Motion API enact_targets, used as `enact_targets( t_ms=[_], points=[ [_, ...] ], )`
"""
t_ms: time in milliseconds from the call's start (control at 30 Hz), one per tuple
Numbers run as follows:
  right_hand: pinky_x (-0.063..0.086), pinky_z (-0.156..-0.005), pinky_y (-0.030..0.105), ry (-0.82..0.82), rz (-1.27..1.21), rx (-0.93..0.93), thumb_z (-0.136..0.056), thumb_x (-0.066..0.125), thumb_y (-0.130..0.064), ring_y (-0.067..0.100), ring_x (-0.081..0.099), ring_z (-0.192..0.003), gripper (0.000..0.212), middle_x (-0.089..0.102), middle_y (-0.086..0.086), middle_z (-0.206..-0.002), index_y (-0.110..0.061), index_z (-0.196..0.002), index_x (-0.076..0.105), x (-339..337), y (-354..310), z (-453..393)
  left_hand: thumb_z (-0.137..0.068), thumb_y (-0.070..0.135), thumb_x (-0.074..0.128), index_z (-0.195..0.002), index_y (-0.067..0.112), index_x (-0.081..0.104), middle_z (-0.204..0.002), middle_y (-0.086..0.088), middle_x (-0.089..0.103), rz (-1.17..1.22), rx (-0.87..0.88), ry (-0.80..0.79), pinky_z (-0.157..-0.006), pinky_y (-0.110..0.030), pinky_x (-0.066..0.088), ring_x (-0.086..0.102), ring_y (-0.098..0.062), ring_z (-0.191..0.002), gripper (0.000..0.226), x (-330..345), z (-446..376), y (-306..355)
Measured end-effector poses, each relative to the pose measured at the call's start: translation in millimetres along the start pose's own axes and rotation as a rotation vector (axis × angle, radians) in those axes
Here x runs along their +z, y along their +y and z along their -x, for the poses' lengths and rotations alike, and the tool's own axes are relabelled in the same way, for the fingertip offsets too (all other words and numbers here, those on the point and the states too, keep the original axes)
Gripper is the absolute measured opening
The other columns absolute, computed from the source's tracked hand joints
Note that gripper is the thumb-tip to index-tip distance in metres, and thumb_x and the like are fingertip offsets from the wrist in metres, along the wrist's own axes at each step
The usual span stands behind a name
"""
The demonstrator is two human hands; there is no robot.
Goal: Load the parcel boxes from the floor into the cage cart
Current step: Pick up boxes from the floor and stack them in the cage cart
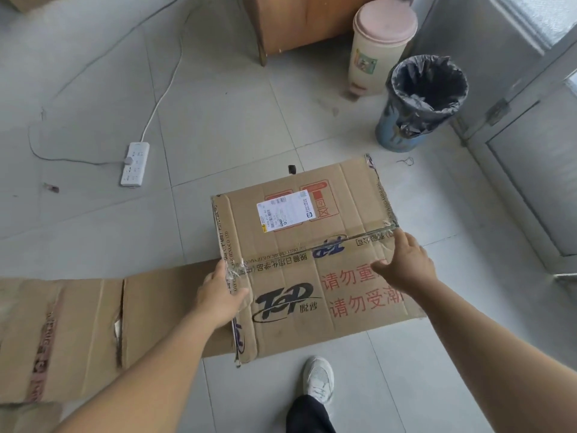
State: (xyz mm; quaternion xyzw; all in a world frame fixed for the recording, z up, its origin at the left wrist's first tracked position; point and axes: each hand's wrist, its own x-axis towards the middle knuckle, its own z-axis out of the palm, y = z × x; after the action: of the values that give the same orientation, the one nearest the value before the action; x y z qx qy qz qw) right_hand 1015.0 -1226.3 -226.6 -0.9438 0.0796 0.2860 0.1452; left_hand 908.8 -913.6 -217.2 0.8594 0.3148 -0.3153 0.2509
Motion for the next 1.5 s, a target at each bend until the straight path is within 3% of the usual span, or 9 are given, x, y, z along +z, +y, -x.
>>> enact_targets(
  t_ms=[233, 433, 600, 700, 1067, 1233, 1333, 1400, 1500],
  points=[
    [0.046, -0.099, 0.053, -0.049, -0.056, 0.068, -0.069, 0.083, -0.038, 0.033, 0.05, -0.121, 0.102, 0.042, 0.009, -0.142, -0.019, -0.146, 0.019, 25.1, 20.4, -67.3, -0.088, 0.038, 0.066, -0.154, 0.014, -0.01, -0.161, -0.01, 0.011, 0.109, -0.174, 0.0, -0.115, -0.04, 0.025, 0.023, -0.031, -0.145, 0.103, 32.8, -57.0, 7.0],
    [0.049, -0.093, 0.048, -0.115, -0.233, 0.087, -0.064, 0.09, -0.03, 0.03, 0.05, -0.12, 0.123, 0.033, 0.009, -0.143, -0.028, -0.152, 0.004, 34.1, 30.2, -95.3, -0.084, 0.019, 0.073, -0.153, 0.021, -0.013, -0.16, -0.008, 0.018, 0.285, -0.227, 0.086, -0.109, -0.04, 0.034, 0.034, -0.032, -0.14, 0.11, 52.3, -74.3, -0.5],
    [0.05, -0.09, 0.049, -0.067, -0.263, 0.072, -0.06, 0.092, -0.028, 0.024, 0.053, -0.105, 0.1, 0.046, 0.006, -0.126, -0.025, -0.135, 0.026, 33.1, 31.4, -95.9, -0.084, 0.01, 0.072, -0.154, 0.028, -0.006, -0.158, -0.003, 0.024, 0.423, -0.232, 0.119, -0.107, -0.039, 0.034, 0.038, -0.03, -0.137, 0.106, 54.6, -71.9, -3.4],
    [0.051, -0.087, 0.048, -0.053, -0.262, 0.04, -0.06, 0.091, -0.029, 0.023, 0.055, -0.104, 0.094, 0.048, 0.004, -0.122, -0.025, -0.131, 0.03, 29.2, 27.2, -88.7, -0.083, 0.011, 0.073, -0.155, 0.029, -0.003, -0.156, -0.003, 0.029, 0.468, -0.243, 0.131, -0.108, -0.04, 0.034, 0.039, -0.03, -0.136, 0.106, 48.6, -64.3, -7.5],
    [0.057, -0.08, 0.053, -0.019, -0.316, -0.093, -0.048, 0.093, -0.038, 0.027, 0.062, -0.101, 0.102, 0.053, 0.004, -0.119, -0.029, -0.128, 0.03, -16.7, -42.5, -9.3, -0.086, -0.001, 0.067, -0.156, 0.022, 0.0, -0.159, 0.0, 0.021, 0.688, -0.142, 0.249, -0.112, -0.034, 0.025, 0.029, -0.022, -0.142, 0.099, -31.5, 27.5, -49.0],
    [0.059, -0.076, 0.051, -0.001, -0.361, -0.178, -0.036, 0.089, -0.049, 0.027, 0.064, -0.097, 0.106, 0.057, 0.004, -0.116, -0.033, -0.124, 0.031, -30.6, -90.9, 48.0, -0.083, 0.001, 0.07, -0.148, 0.022, 0.024, -0.142, -0.001, 0.048, 0.707, -0.106, 0.376, -0.092, -0.031, 0.04, 0.051, -0.018, -0.114, 0.083, -79.4, 83.2, -94.7],
    [0.059, -0.073, 0.05, -0.007, -0.379, -0.234, -0.043, 0.091, -0.044, 0.028, 0.065, -0.095, 0.092, 0.057, 0.005, -0.115, -0.036, -0.114, 0.034, -35.4, -121.1, 84.8, -0.084, 0.003, 0.069, -0.147, 0.023, 0.026, -0.135, 0.003, 0.051, 0.725, -0.098, 0.455, -0.087, -0.031, 0.04, 0.053, -0.019, -0.108, 0.079, -103.7, 120.5, -126.0],
    [0.06, -0.074, 0.05, -0.014, -0.393, -0.292, -0.047, 0.093, -0.038, 0.029, 0.064, -0.097, 0.093, 0.056, 0.007, -0.118, -0.035, -0.119, 0.034, -36.7, -144.0, 113.3, -0.085, 0.004, 0.068, -0.15, 0.023, 0.022, -0.135, 0.008, 0.048, 0.743, -0.104, 0.494, -0.088, -0.03, 0.039, 0.052, -0.02, -0.113, 0.082, -118.2, 145.3, -152.2],
    [0.06, -0.07, 0.045, -0.015, -0.385, -0.368, -0.052, 0.092, -0.033, 0.028, 0.062, -0.096, 0.09, 0.053, 0.006, -0.119, -0.031, -0.12, 0.033, -35.7, -177.6, 158.1, -0.086, 0.009, 0.069, -0.155, 0.028, 0.01, -0.152, 0.002, 0.038, 0.744, -0.145, 0.554, -0.101, -0.039, 0.04, 0.047, -0.026, -0.129, 0.093, -137.3, 183.9, -189.5]
  ],
)
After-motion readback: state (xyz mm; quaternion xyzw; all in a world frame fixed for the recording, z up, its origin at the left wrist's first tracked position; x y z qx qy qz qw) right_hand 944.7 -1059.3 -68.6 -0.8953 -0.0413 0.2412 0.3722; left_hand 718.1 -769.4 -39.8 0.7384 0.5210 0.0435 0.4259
